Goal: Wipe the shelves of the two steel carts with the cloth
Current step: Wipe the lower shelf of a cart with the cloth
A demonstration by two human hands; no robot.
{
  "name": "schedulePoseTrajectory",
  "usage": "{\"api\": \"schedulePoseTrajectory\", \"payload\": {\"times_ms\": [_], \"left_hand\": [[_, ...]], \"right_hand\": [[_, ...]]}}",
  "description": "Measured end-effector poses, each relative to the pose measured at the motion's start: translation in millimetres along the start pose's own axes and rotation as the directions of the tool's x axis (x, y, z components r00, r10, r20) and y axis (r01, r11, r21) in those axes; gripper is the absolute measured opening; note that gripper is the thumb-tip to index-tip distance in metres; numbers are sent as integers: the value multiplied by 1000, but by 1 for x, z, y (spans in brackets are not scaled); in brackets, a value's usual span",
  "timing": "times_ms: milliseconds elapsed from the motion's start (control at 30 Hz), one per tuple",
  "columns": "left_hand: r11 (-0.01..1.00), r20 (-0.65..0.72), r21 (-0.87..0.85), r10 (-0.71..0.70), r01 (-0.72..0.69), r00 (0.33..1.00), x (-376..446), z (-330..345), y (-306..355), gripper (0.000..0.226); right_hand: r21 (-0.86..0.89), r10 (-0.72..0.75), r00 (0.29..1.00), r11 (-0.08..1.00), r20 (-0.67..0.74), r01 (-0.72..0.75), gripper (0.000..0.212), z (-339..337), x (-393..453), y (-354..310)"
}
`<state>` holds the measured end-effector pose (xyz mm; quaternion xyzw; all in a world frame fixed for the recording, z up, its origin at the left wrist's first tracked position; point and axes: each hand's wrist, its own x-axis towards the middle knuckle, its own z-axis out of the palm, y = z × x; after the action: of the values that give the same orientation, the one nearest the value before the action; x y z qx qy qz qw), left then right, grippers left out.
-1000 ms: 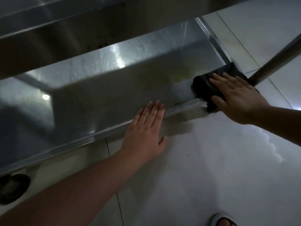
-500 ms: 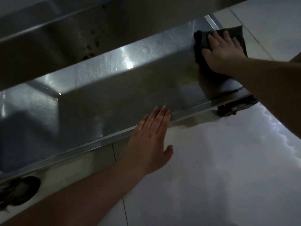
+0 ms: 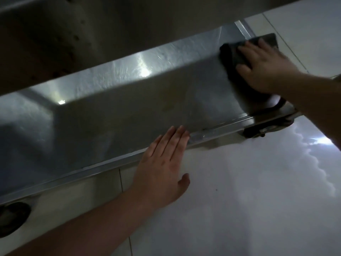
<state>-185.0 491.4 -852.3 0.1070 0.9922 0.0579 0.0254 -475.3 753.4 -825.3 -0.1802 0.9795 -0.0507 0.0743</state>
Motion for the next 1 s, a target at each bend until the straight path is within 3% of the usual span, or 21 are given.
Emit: {"api": "schedulePoseTrajectory", "payload": {"times_ms": [100,167,267,367,500,567,667,767,867,1000], "left_hand": [[1000,34,-30,-6,8,999,1,-2,-1,104],[1000,40,-25,-1,2,999,1,-3,-2,104],[1000,61,-15,2,-1,998,1,-2,-4,106],[1000,73,-30,1,1,997,0,-2,-6,105],[998,71,-59,6,-2,997,-2,-4,-5,107],[999,76,-35,1,1,997,-1,-3,-4,108],[999,83,-36,0,3,997,0,-5,-2,107],[999,81,-48,3,1,997,0,-6,-3,106],[998,74,-56,16,-12,997,0,-7,-6,107],[998,82,-56,23,-19,996,1,-7,-8,109]], "right_hand": [[54,125,992,991,-34,-123,80,-2,54,-20],[66,127,992,990,1,-126,78,-2,78,-55],[54,-138,989,989,55,135,72,0,83,-126],[117,-391,912,918,126,378,66,15,45,-176],[143,-554,819,832,148,536,67,29,-33,-153],[123,-465,879,883,107,452,71,27,-51,-113],[112,-114,993,987,17,111,74,19,-49,-53],[141,101,995,985,-24,-97,73,15,-14,-29],[156,143,990,978,-3,-141,71,3,30,-41],[129,11,993,991,117,-27,67,-14,57,-74]]}}
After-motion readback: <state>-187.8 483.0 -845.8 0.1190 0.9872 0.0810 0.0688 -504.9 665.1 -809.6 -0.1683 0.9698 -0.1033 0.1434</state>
